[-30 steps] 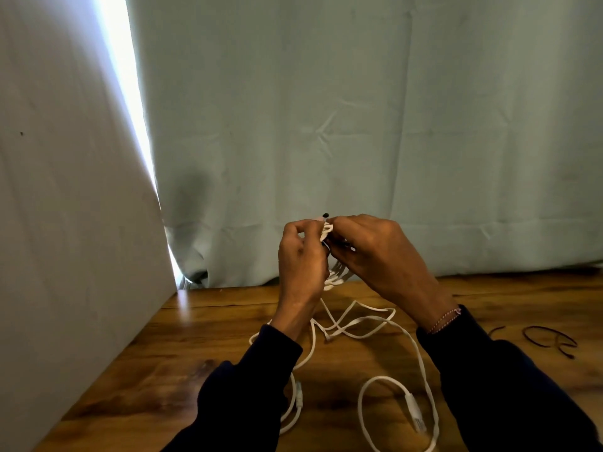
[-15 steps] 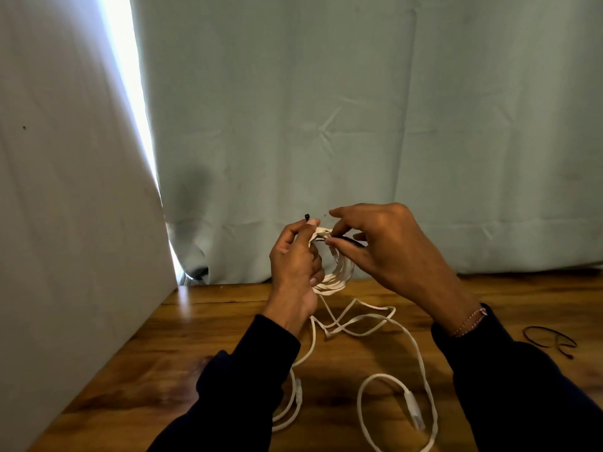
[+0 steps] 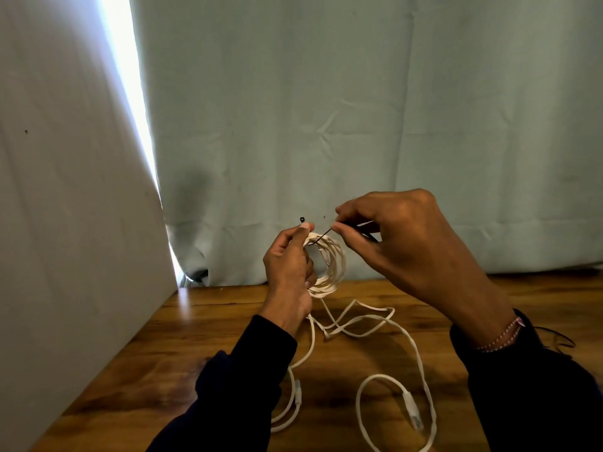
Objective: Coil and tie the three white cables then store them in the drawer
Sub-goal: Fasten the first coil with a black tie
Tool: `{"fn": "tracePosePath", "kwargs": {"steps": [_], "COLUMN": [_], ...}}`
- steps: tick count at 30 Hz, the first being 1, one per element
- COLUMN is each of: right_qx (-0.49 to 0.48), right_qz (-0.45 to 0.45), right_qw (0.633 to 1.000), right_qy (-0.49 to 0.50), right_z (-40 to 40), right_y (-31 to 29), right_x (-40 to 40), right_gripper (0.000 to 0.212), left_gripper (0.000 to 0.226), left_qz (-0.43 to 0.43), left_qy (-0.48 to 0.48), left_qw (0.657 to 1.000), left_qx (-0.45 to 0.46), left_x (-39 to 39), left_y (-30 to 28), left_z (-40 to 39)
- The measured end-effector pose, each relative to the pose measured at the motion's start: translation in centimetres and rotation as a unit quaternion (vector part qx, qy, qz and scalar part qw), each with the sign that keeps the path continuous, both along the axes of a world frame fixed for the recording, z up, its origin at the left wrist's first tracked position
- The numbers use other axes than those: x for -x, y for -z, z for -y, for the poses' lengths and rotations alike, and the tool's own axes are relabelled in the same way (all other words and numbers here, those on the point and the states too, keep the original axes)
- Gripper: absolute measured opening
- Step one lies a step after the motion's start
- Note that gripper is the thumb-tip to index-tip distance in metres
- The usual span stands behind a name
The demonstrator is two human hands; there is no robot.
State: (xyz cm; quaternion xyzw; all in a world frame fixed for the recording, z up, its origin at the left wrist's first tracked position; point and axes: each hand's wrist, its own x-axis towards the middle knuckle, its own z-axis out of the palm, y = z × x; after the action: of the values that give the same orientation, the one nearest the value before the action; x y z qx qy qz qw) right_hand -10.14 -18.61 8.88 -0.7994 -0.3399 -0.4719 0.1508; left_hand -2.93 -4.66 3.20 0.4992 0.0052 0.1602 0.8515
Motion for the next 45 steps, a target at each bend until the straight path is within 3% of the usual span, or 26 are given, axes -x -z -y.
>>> {"fn": "tracePosePath", "kwargs": {"steps": [19, 22, 25, 29, 33, 41, 45], "right_qx": [-0.007, -0.078, -0.147, -0.236, -0.235, -0.212, -0.148], "right_qz": [0.093, 0.033, -0.054, -0.116, -0.098, -0.207, -0.088], "right_qw": [0.995, 0.991, 0.968, 0.933, 0.946, 0.935, 0.975], "right_qy": [-0.029, -0.102, -0.197, -0.247, -0.198, -0.195, -0.137], "right_z": [0.4, -0.1, -0.9, -1.1, -0.8, -0.2, -0.1], "right_y": [-0.9, -0.7, -0.4, -0.5, -0.5, -0.3, 0.0], "right_x": [2.2, 1.7, 1.7, 1.9, 1.2, 0.5, -0.2], "right_gripper": [0.014, 0.018, 0.019, 0.033, 0.022, 0.025, 0.025], "left_gripper": [0.015, 0.015, 0.015, 0.016, 0.014, 0.014, 0.014], "left_qz": [-0.023, -0.013, 0.008, 0.033, 0.042, 0.038, 0.040], "left_qy": [-0.023, -0.021, -0.020, -0.022, -0.013, -0.009, -0.010], "left_qw": [0.999, 0.999, 0.998, 0.994, 0.993, 0.994, 0.994], "left_qx": [-0.019, -0.029, -0.059, -0.105, -0.108, -0.101, -0.100], "left_x": [0.0, 0.2, 0.7, 1.2, 1.5, 2.0, 2.4], "left_y": [-0.3, -0.4, -0.5, -0.8, -1.0, -1.4, -1.8], "left_z": [-0.5, -0.4, 0.0, 0.3, 0.5, 0.4, 0.5]}}
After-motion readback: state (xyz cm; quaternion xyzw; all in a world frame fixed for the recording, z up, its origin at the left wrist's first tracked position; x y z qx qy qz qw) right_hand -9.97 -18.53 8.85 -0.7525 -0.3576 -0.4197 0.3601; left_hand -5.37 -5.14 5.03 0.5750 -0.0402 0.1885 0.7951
